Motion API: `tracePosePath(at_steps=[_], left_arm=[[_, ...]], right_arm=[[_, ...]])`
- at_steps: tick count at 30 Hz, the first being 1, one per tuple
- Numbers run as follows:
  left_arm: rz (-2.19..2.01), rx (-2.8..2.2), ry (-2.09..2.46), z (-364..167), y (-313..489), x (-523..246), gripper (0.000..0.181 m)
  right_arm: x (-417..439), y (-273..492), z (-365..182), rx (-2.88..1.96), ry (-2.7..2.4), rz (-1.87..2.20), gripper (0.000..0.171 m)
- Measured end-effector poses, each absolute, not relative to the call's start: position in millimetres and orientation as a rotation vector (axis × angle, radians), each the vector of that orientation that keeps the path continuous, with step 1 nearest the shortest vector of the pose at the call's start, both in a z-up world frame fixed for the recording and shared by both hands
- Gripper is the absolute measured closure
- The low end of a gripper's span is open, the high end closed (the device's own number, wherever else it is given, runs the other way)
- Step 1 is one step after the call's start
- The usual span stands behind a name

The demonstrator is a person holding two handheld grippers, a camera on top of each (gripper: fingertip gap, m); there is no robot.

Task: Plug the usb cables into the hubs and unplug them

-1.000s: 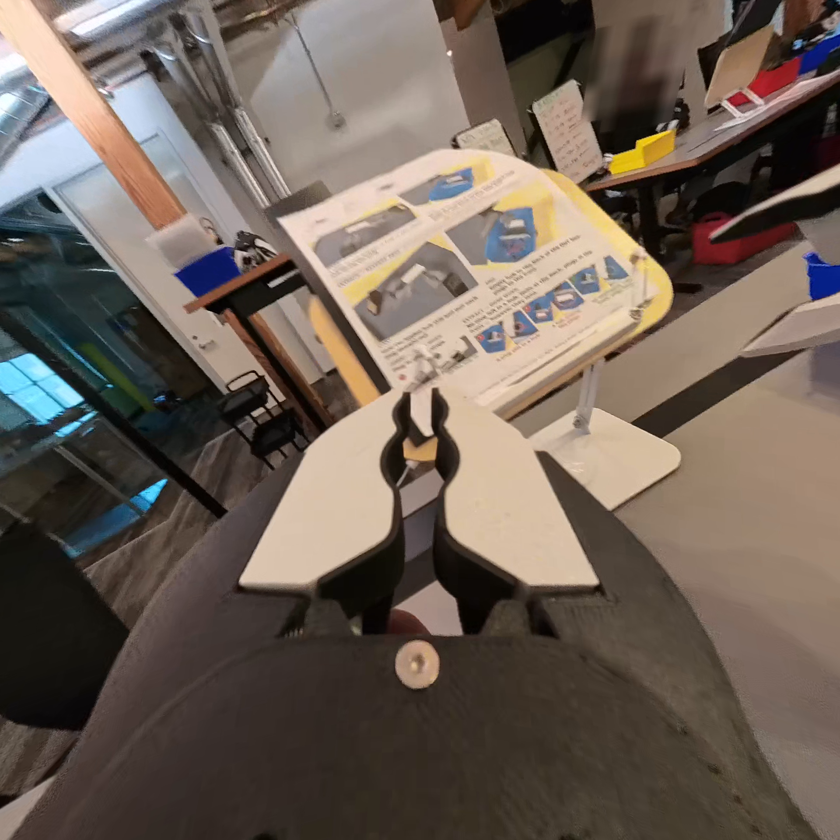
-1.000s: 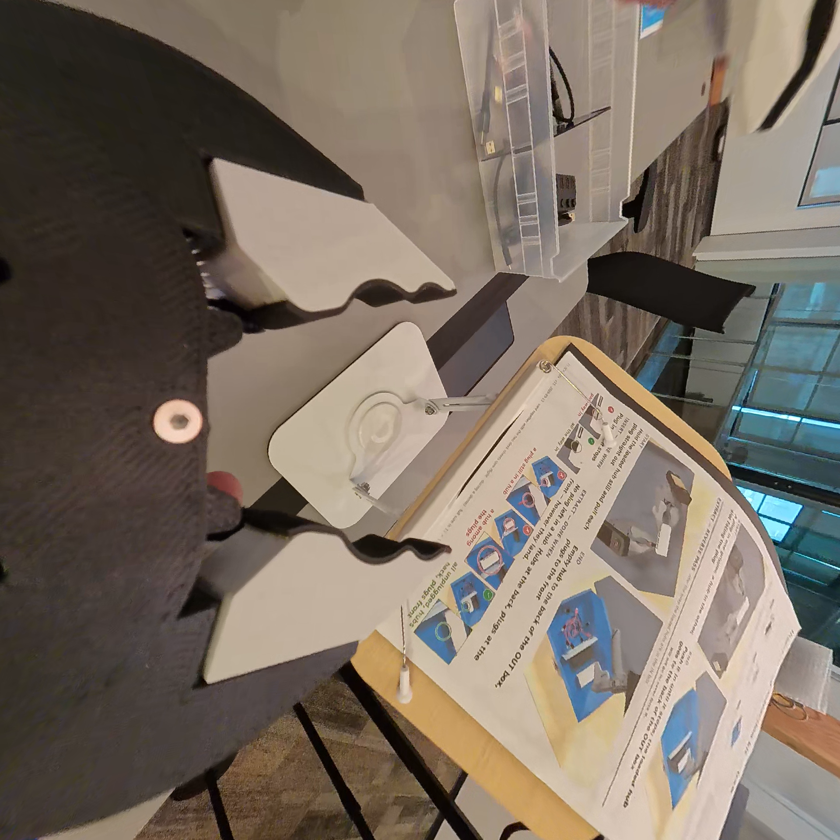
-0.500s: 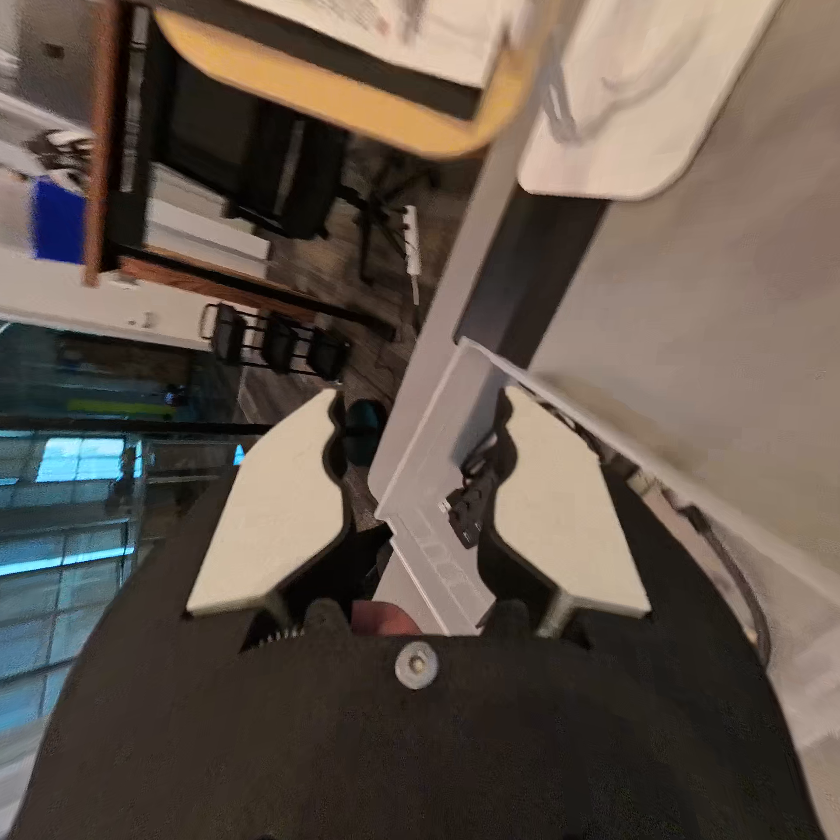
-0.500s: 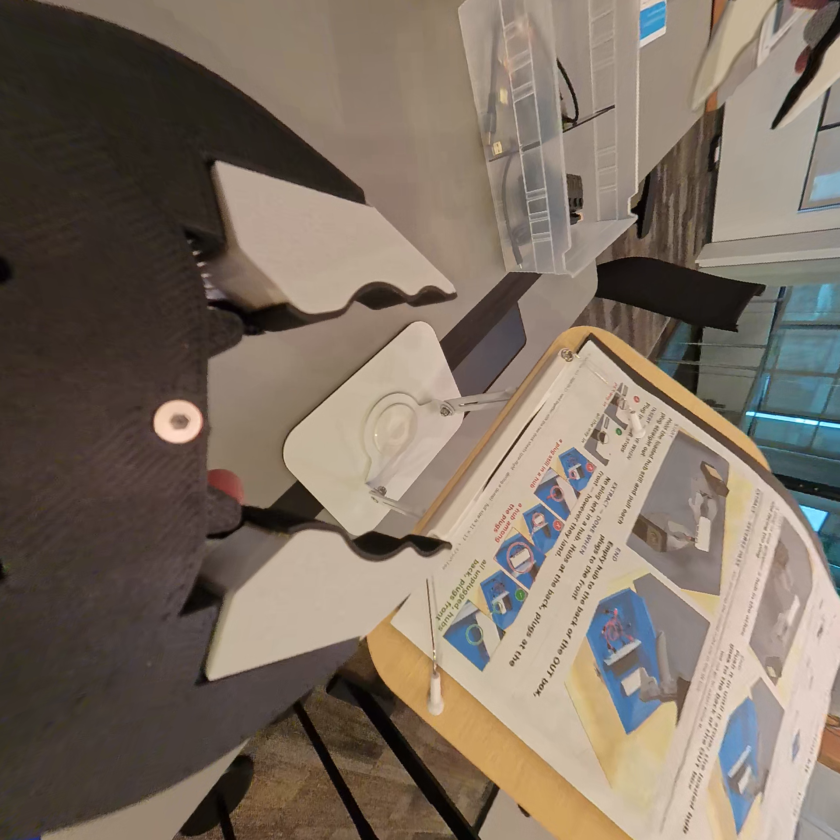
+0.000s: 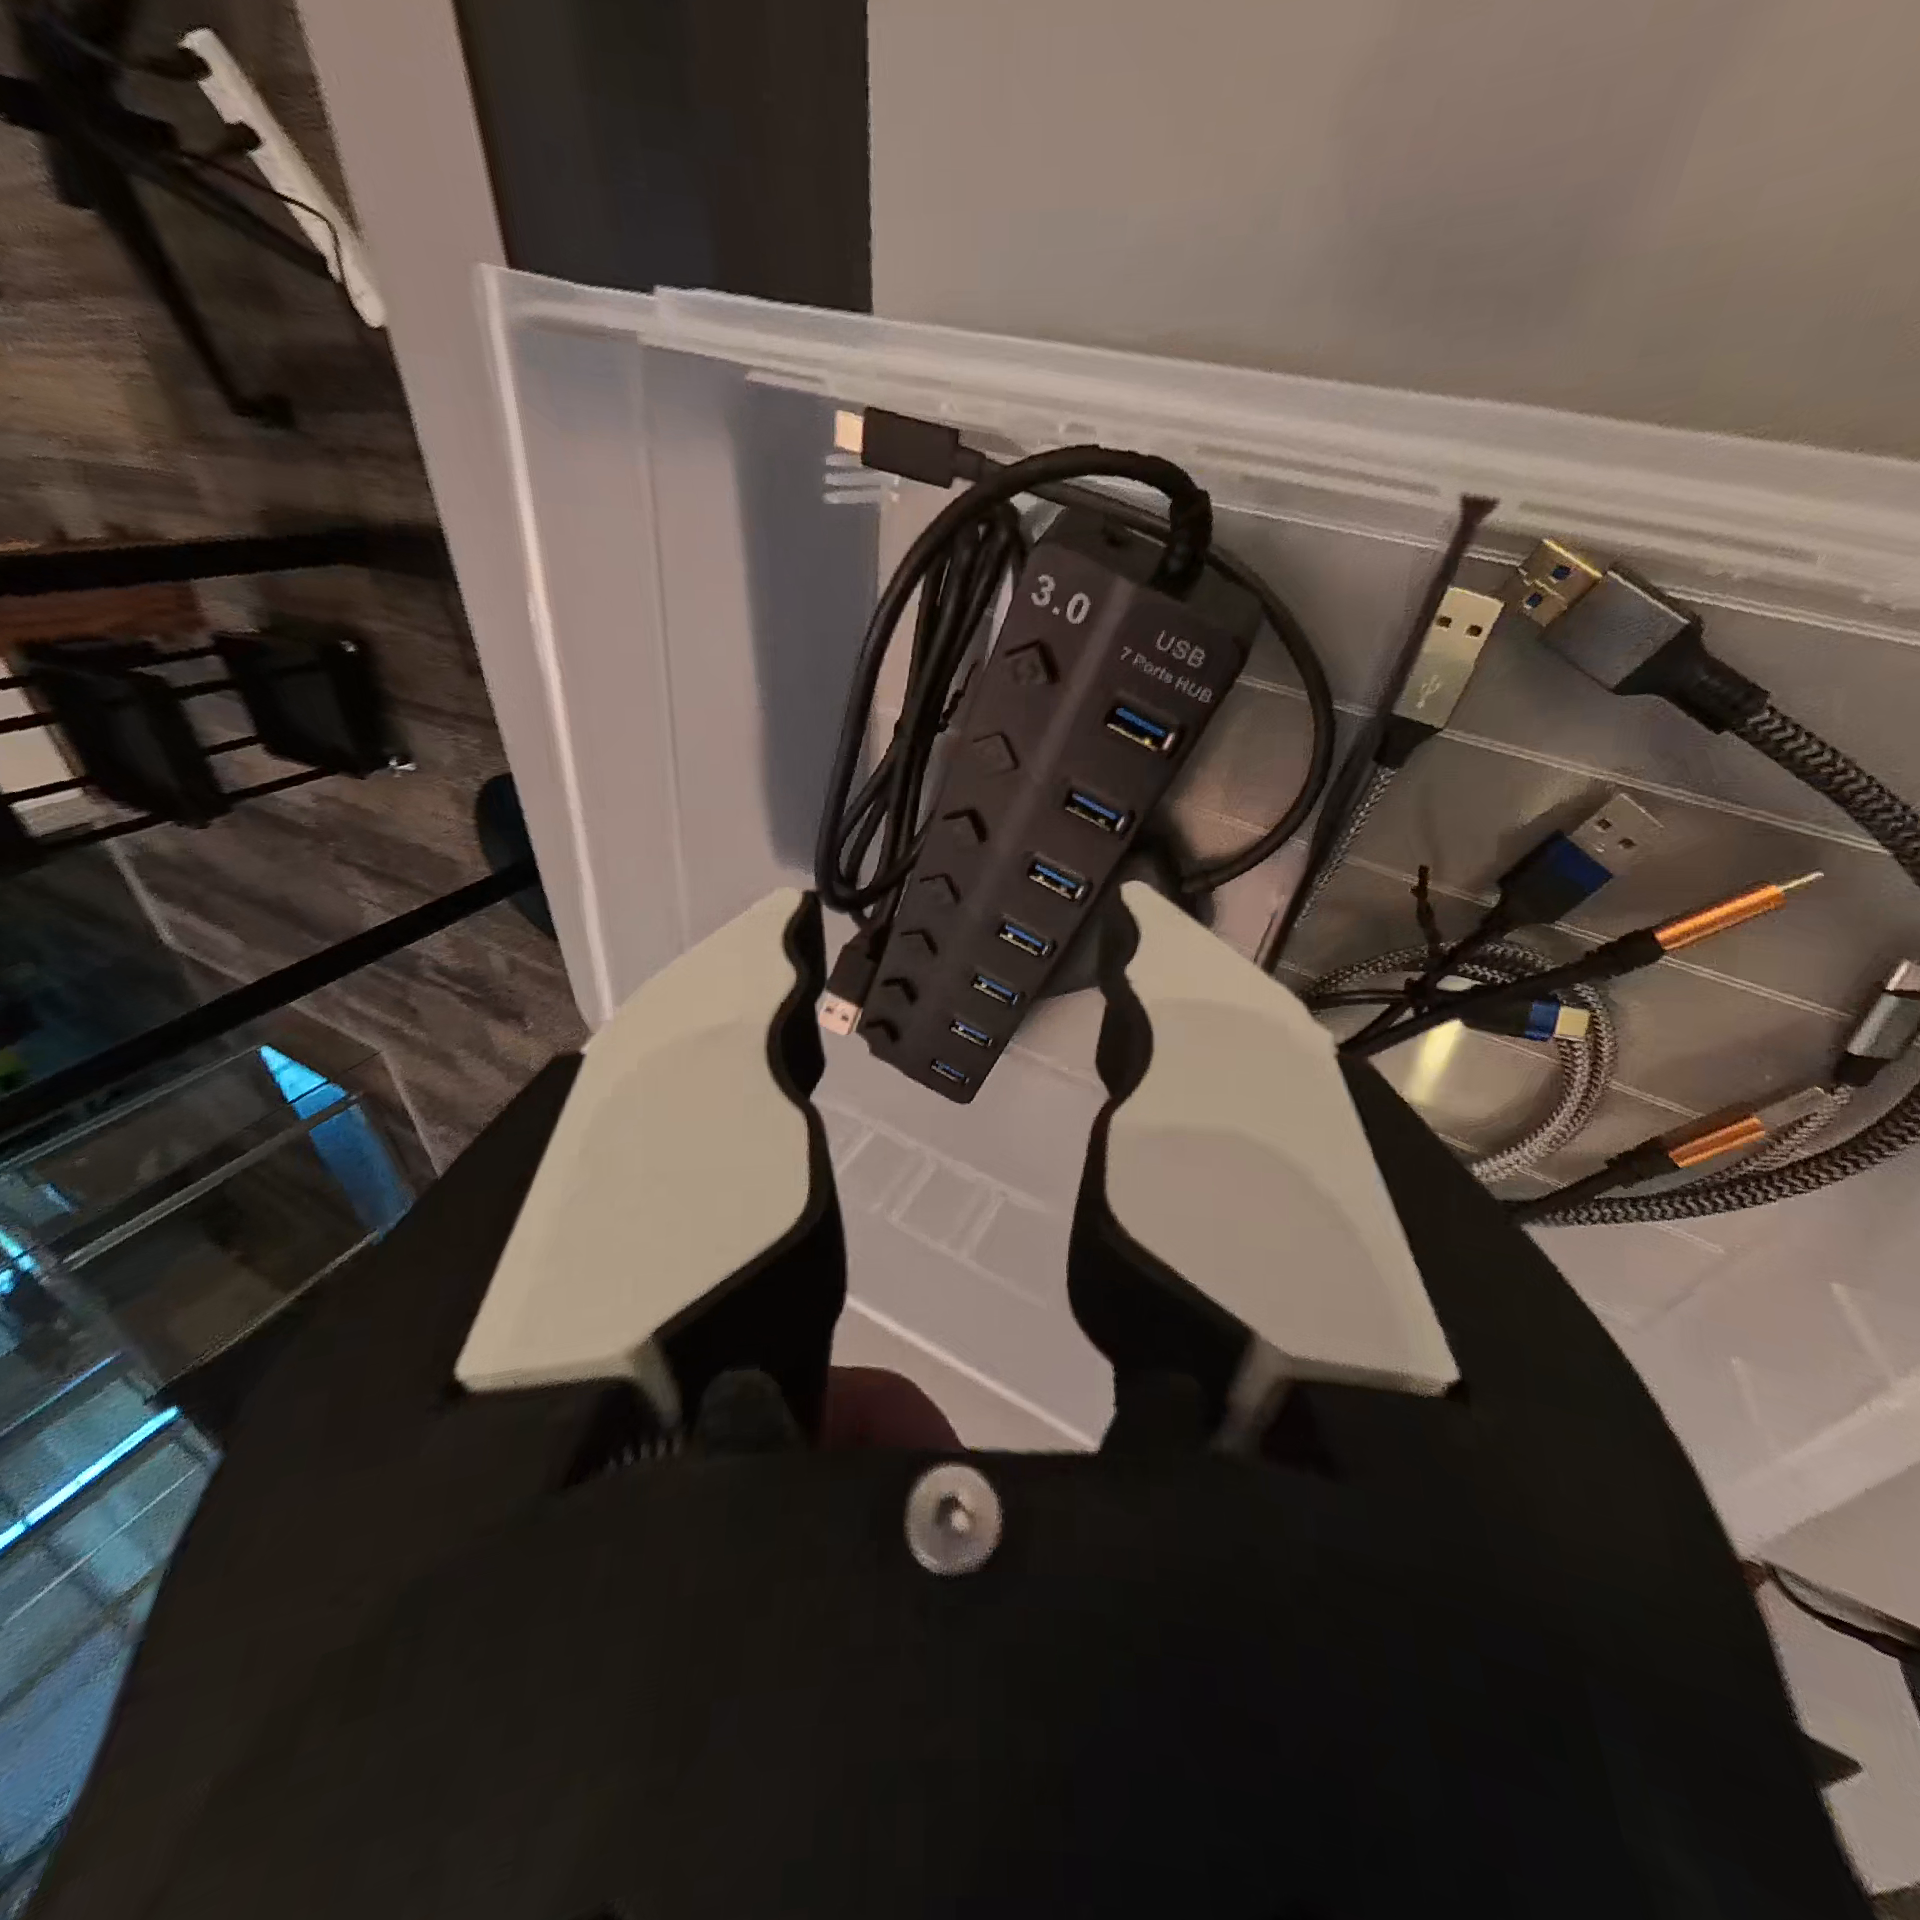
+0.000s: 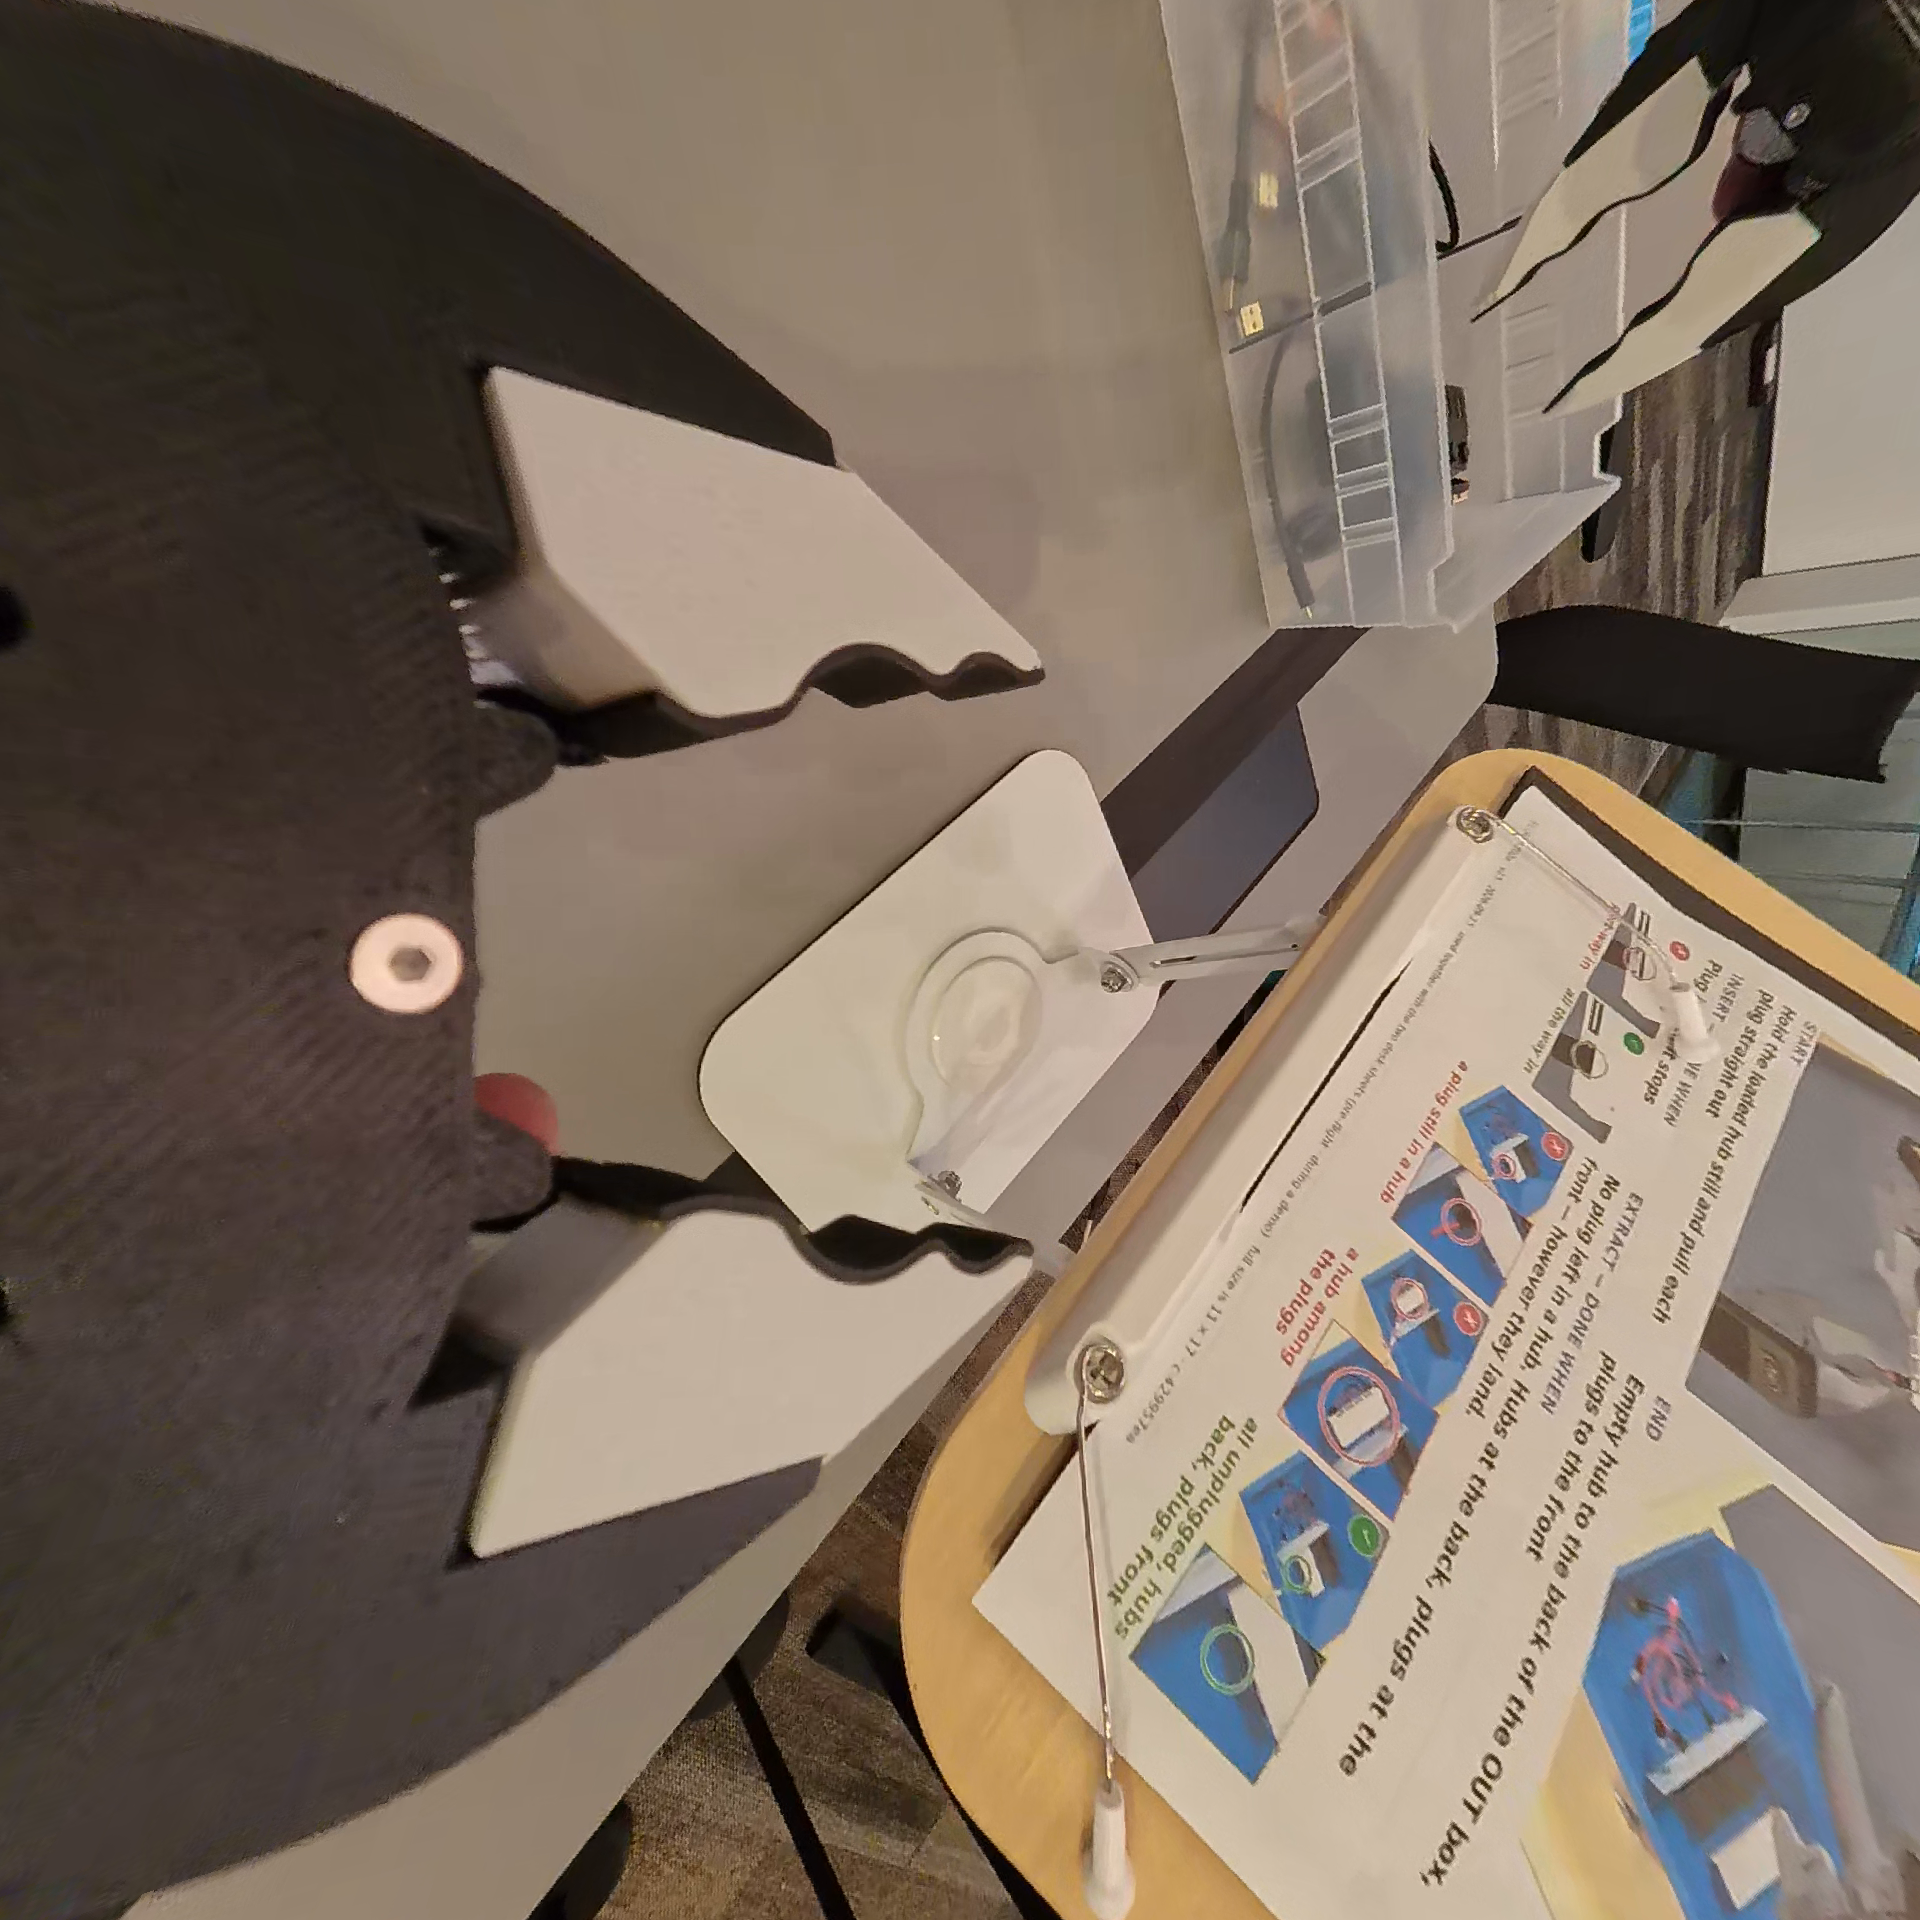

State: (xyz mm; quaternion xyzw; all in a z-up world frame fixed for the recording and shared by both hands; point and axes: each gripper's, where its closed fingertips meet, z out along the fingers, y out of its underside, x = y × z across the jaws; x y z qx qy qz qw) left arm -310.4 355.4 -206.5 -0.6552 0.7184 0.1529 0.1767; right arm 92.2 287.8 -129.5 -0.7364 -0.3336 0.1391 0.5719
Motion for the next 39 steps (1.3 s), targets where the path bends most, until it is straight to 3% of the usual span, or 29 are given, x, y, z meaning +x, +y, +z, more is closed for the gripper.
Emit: tracePosePath(at_steps=[13, 19, 24, 39], left_arm=[[0.431, -1.911, 2.306, -251, 367, -326, 0.127], [0.435, -1.987, 2.410, -273, 368, -333, 0.109], [0.423, -1.974, 2.453, -285, 369, -329, 0.121], [0.333, -1.923, 2.159, -226, 377, -325, 0.126]], right_arm=[[93, 293, -152, -1.778, -0.780, 0.363, 0.071], [93, 295, -161, -1.799, -0.783, 0.372, 0.071], [94, 296, -167, -1.814, -0.783, 0.377, 0.071], [95, 296, -166, -1.811, -0.770, 0.414, 0.072]])
